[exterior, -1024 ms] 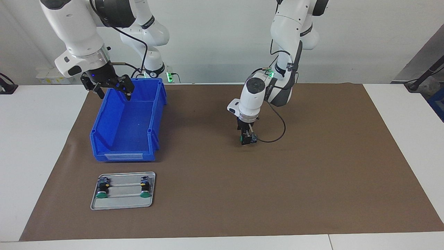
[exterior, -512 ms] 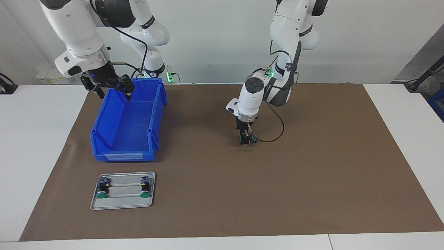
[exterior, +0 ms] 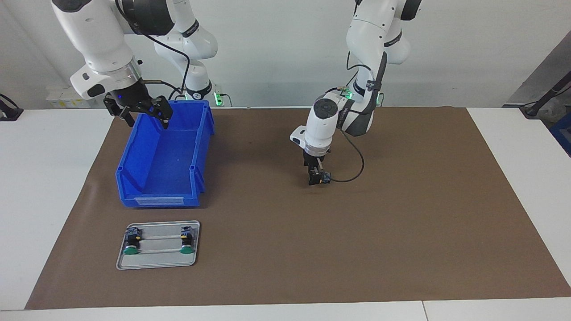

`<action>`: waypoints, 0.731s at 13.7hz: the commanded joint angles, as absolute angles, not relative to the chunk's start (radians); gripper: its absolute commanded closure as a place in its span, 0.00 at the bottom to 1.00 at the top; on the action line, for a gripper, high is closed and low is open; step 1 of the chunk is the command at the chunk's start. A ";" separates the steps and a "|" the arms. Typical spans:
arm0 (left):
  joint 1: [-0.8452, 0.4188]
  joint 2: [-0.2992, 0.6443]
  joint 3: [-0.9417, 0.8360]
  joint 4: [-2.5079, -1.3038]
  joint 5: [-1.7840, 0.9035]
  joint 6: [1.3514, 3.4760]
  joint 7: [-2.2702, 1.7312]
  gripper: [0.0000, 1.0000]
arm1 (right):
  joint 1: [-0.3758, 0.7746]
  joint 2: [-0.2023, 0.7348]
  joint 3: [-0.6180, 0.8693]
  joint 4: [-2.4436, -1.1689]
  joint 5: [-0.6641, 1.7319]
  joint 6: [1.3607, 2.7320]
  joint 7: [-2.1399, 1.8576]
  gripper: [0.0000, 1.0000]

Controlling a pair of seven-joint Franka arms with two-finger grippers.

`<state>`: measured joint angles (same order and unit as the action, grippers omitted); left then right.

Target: Place and press button with both arms

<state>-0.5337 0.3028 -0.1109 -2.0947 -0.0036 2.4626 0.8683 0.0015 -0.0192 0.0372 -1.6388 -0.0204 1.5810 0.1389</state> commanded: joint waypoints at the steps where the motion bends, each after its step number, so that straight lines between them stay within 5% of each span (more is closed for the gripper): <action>1: -0.551 0.307 -0.089 -2.131 0.026 2.496 0.847 0.15 | -0.009 -0.046 0.046 -1.671 -0.005 1.598 0.121 0.00; 10: -0.535 0.307 -0.086 -2.128 0.071 2.494 0.847 0.39 | -0.009 -0.046 0.046 -1.671 -0.005 1.598 0.121 0.00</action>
<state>-0.5332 0.2998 -0.1048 -2.0947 0.0339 2.4708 0.8663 0.0015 -0.0192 0.0372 -1.6389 -0.0204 1.5810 0.1389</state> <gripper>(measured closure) 0.348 0.000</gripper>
